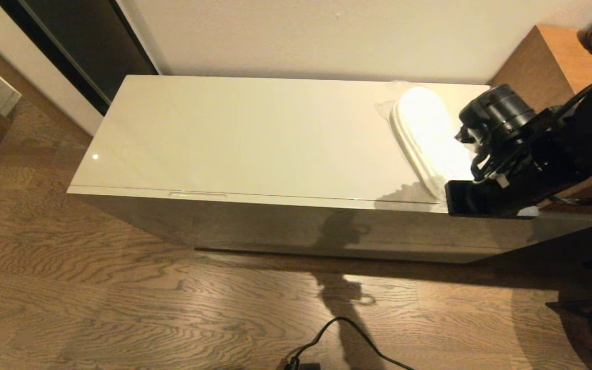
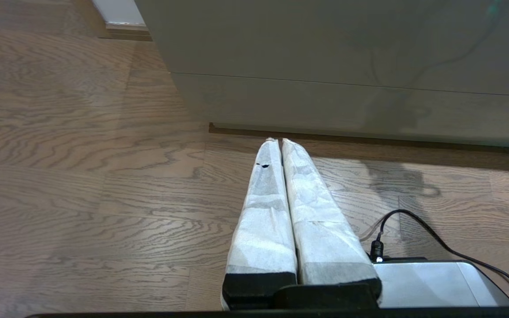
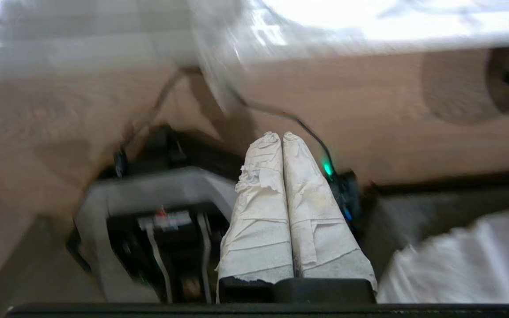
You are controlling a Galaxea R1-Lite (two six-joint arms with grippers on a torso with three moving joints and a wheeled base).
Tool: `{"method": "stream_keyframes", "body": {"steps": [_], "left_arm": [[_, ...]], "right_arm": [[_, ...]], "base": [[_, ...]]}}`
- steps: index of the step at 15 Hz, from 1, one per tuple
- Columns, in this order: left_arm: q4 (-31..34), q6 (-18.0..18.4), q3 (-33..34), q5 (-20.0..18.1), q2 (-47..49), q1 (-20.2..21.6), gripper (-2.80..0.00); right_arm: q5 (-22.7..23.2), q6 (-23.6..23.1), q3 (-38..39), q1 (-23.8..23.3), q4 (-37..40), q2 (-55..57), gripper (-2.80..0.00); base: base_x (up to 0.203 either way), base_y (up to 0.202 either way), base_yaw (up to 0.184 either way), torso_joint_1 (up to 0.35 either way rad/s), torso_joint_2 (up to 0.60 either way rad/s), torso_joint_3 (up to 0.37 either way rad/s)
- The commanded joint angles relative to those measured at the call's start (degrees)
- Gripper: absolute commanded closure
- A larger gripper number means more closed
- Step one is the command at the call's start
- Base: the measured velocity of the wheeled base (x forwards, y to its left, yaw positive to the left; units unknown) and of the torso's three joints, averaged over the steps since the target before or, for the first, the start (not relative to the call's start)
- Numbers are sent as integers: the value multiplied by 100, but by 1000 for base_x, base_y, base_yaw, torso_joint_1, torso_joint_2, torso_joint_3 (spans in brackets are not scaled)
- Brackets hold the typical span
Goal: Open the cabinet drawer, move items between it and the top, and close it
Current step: Close the drawer
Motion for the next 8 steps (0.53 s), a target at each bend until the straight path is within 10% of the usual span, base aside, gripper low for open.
{"method": "stream_keyframes", "body": {"steps": [1, 8], "left_arm": [[-3, -7, 1, -2, 9, 6, 0], [-3, -7, 1, -2, 9, 1, 0]], "right_arm": [[-6, 13, -143, 2, 841, -935, 0], [144, 30, -71, -4, 2911, -2921, 0]], "base": [[0, 0, 0, 0, 0, 0], [0, 0, 0, 0, 0, 0]]}}
